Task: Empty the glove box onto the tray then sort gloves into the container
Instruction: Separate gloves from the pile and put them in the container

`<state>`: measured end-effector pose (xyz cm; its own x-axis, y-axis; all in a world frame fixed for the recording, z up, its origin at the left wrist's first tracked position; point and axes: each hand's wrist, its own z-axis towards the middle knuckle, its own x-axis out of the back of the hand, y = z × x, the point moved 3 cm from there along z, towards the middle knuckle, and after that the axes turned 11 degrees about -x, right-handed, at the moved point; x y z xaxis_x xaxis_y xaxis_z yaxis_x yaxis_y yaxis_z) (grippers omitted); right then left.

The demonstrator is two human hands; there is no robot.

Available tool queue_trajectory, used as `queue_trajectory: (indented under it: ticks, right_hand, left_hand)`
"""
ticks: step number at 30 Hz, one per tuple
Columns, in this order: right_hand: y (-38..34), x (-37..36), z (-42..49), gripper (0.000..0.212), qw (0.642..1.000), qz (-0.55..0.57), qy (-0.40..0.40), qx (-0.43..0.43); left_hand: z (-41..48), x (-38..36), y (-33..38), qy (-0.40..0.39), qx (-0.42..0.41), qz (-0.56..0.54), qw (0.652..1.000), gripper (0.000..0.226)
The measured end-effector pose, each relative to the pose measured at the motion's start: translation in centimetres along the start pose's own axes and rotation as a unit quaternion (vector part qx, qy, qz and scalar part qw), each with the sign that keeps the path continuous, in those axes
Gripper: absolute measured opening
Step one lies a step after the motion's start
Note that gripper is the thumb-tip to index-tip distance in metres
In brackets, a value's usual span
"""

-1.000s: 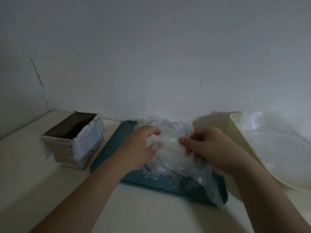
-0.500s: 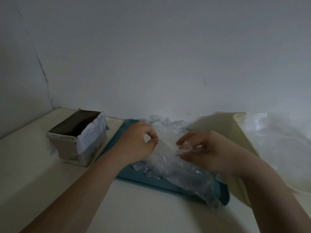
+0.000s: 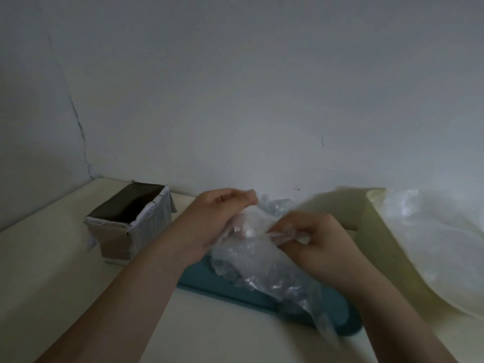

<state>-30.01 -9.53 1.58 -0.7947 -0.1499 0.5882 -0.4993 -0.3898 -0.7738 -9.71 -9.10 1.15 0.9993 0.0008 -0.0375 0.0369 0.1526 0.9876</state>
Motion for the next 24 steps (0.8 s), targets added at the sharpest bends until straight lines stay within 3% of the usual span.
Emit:
queue_trajectory:
  ticks: [3,6,8,11,14,18,21,24]
  right_hand:
    - [1.0,0.5,0.2,0.011,0.993,0.073,0.005,-0.094]
    - [1.4,0.6,0.3,0.013,0.981,0.129,0.029,-0.141]
    - [1.1,0.6,0.2,0.014,0.972,0.171,0.037,-0.155]
    - [0.7,0.5,0.0,0.012,0.958,0.238,0.016,-0.157]
    - [0.5,0.4,-0.2,0.009,0.944,0.291,-0.012,-0.157]
    - [1.1,0.3,0.0,0.012,0.946,0.275,-0.019,-0.172]
    - [1.6,0.0,0.0,0.013,0.94,0.271,-0.008,-0.207]
    - [1.2,0.2,-0.3,0.019,0.949,0.234,0.067,-0.199]
  left_hand:
    - [0.9,0.9,-0.6,0.089,-0.001,-0.119,0.989,0.042]
    - [1.7,2.0,-2.3,0.208,0.037,-0.235,0.949,0.033]
    - [1.9,1.7,-3.0,0.172,0.061,-0.231,0.956,0.057]
    - [1.2,0.1,-3.3,0.029,0.082,-0.217,0.972,0.085]
    - [0.4,-1.2,-3.6,-0.02,0.099,-0.249,0.963,0.051]
    - [0.9,-0.7,-3.6,0.047,0.096,-0.308,0.945,0.012]
    - [1.3,0.4,-2.7,0.083,0.075,-0.335,0.935,0.015]
    - [1.2,0.8,-2.0,0.076,0.062,-0.32,0.942,0.022]
